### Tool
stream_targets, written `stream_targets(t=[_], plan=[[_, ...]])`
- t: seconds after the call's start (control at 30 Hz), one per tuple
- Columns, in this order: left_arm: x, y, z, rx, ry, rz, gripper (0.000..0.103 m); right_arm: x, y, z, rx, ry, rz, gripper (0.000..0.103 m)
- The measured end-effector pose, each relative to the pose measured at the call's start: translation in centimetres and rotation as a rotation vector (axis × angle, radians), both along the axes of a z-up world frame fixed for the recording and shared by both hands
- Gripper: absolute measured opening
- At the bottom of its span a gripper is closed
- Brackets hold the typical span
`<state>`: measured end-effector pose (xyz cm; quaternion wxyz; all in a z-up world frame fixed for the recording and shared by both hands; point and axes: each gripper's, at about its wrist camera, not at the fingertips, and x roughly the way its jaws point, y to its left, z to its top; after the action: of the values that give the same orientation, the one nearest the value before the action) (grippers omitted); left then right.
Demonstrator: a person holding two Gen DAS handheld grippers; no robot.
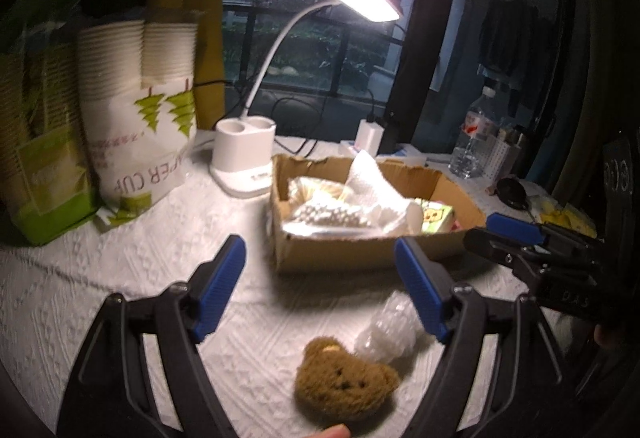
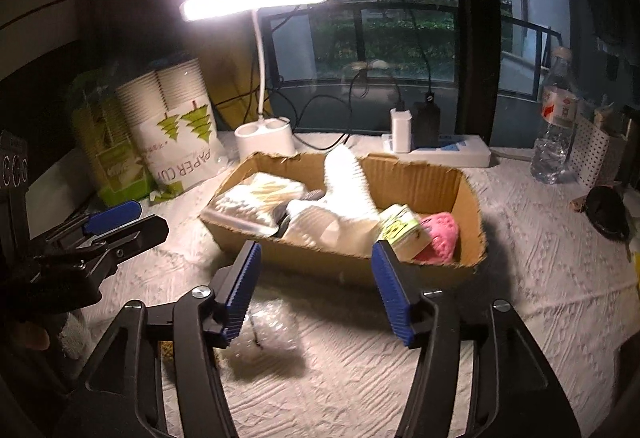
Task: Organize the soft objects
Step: 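Grasp the bubble-wrap bundle with the right gripper while the left grasps the brown bear sponge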
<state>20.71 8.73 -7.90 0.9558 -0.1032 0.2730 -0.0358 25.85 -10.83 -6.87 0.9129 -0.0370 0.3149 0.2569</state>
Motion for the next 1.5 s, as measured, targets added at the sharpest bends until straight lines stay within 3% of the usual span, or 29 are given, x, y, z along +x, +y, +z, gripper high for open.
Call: stream_targets(t=[0.67, 0.83, 0.9, 1.17, 1.5], plan=[[-2.6, 3.2, -4.9, -0.042, 0.104, 0.059, 0.079, -0.2, 5.3, -6.5, -0.124, 0.165, 0.117, 0.079], [-2.4, 2.7, -4.9, -0.033, 0.115, 0.046, 0.079, 0.4, 4.5, -7.0, -0.092, 0.205, 0.109, 0.079], [-2.2, 2.2, -4.9, -0.026, 0.123, 0.037, 0.079, 0.6, 4.1, -6.8, -0.083, 0.207, 0.102, 0.065], [-1.3, -1.2, -5.5, 0.035, 0.185, -0.028, 0.079, -0.1, 2.4, -5.6, -0.041, 0.168, 0.102, 0.063], [-0.1, -5.4, -7.1, 0.181, 0.294, -0.093, 0.079, -0.5, -2.3, -4.3, 0.03, 0.139, 0.059, 0.063]])
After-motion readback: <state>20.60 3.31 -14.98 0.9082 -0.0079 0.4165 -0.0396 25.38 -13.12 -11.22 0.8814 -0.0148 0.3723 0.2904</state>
